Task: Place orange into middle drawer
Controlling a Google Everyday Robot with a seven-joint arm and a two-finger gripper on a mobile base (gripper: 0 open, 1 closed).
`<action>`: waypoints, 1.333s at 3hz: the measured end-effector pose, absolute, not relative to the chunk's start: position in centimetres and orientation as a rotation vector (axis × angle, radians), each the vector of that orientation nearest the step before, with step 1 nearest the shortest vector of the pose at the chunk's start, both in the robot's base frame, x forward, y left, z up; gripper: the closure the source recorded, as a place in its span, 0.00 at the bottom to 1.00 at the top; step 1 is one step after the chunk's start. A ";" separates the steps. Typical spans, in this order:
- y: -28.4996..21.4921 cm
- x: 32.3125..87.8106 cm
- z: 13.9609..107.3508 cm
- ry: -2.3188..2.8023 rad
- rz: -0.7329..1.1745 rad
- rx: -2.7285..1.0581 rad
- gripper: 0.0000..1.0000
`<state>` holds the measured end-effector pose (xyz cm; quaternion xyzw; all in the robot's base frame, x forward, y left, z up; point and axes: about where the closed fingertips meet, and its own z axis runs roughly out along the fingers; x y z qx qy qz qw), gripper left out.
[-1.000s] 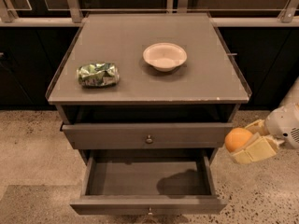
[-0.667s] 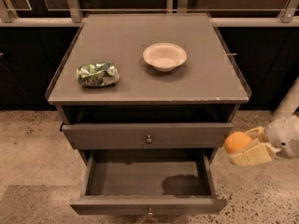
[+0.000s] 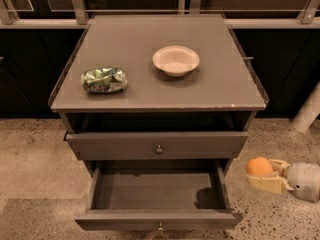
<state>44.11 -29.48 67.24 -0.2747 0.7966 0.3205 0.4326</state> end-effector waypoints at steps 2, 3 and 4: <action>-32.5 46.6 63.5 2.010 0.611 -0.571 1.00; -32.5 46.6 63.6 2.008 0.609 -0.571 1.00; -30.8 46.3 60.8 2.049 0.653 -0.553 1.00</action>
Offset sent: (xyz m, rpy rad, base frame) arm 0.0131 -0.0185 -0.0294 -0.0434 -0.0302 -0.1007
